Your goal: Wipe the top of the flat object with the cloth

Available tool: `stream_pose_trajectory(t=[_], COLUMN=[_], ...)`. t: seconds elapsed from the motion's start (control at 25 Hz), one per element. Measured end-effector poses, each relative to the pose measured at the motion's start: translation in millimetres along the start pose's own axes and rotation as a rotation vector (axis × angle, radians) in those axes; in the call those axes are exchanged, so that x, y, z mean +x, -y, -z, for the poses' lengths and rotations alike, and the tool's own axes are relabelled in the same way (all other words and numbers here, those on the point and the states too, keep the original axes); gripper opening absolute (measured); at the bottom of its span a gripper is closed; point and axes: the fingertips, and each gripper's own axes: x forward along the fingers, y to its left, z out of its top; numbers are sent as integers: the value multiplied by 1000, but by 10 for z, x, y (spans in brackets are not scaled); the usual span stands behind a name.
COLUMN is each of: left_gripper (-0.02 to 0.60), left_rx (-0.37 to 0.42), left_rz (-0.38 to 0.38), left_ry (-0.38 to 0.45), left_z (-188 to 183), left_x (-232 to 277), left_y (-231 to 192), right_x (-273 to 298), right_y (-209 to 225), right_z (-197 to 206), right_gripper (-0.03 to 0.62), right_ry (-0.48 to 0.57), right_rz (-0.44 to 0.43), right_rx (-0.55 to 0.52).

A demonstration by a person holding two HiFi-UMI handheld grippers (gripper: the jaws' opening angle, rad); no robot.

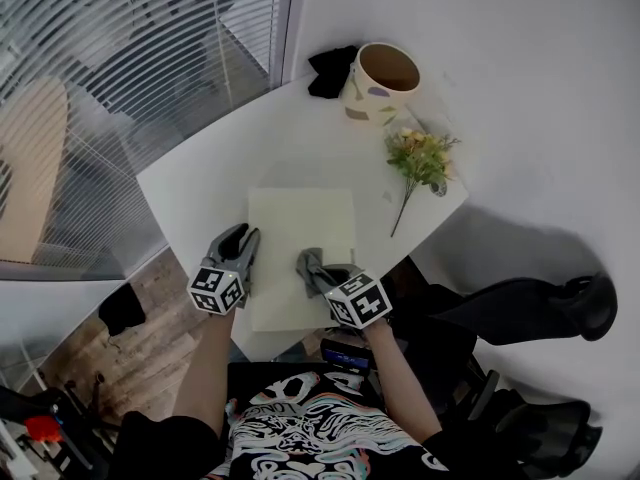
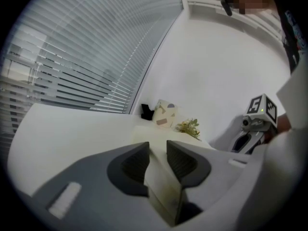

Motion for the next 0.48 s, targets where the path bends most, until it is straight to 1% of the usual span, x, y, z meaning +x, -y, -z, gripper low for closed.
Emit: stream_pose_trajectory(t=[0.48], left_gripper=[170], left_rx=[4], left_rz=[0], left_ry=[3], left_z=[-8], left_x=[-25], left_y=[19], right_x=[65], right_y=[-10], right_z=[-117], right_gripper=[18], right_ry=[-1], right_rz=[-8], right_rx=[4])
